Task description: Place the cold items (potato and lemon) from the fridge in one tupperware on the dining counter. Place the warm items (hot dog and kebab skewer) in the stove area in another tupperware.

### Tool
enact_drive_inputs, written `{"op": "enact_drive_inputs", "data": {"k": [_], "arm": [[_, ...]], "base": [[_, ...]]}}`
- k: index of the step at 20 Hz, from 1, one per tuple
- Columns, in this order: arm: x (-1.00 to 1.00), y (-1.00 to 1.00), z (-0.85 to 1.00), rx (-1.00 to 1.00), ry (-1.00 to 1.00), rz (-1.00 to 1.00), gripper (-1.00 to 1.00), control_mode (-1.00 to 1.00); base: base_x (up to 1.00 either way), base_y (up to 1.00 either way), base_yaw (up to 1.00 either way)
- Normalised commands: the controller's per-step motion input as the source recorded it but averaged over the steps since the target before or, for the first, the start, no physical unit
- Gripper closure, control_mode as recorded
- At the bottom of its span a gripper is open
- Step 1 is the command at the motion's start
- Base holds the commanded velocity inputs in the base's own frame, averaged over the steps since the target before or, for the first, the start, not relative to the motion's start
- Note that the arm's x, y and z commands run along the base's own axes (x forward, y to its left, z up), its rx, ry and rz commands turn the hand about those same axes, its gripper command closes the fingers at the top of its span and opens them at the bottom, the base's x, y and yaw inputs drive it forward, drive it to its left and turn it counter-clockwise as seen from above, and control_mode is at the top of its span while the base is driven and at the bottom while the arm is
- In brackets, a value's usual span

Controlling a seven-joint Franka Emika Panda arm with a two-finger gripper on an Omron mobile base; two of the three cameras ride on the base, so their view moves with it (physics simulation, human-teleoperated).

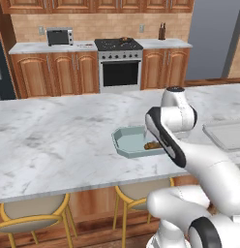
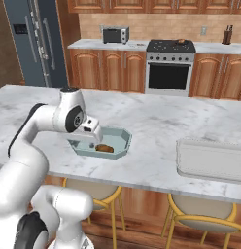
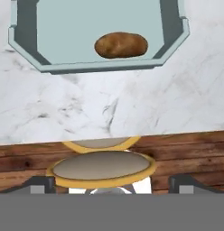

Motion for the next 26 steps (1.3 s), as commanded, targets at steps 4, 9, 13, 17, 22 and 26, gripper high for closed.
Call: {"op": "enact_drive_inputs", "data": {"k": [4, 9, 13, 17, 22, 26], "arm": [[-0.62, 0.60, 0.21, -0.10, 0.01, 0.32, -1.00, -1.00], [-0.54, -0.21, -0.01, 0.06, 0.00, 0.03, -1.00, -1.00], [-0.35, -0.37, -0.08, 0.09, 0.06, -0.08, -1.00, -1.00], [0.00, -0.02, -0.05, 0.00, 0.02, -0.03, -1.00, -1.00], [-0.14, 0.09, 0.00, 0.00, 0.00, 0.00, -1.00, -1.00], [-0.13, 0.10, 0.00, 0.00, 0.00, 0.00, -1.00, 1.00]], "base": [[0.00, 0.00, 0.00], [0.00, 0.00, 0.00], [0.00, 0.00, 0.00], [0.00, 0.00, 0.00], [0.00, 0.00, 0.00], [-0.42, 0.45, 0.00]]}}
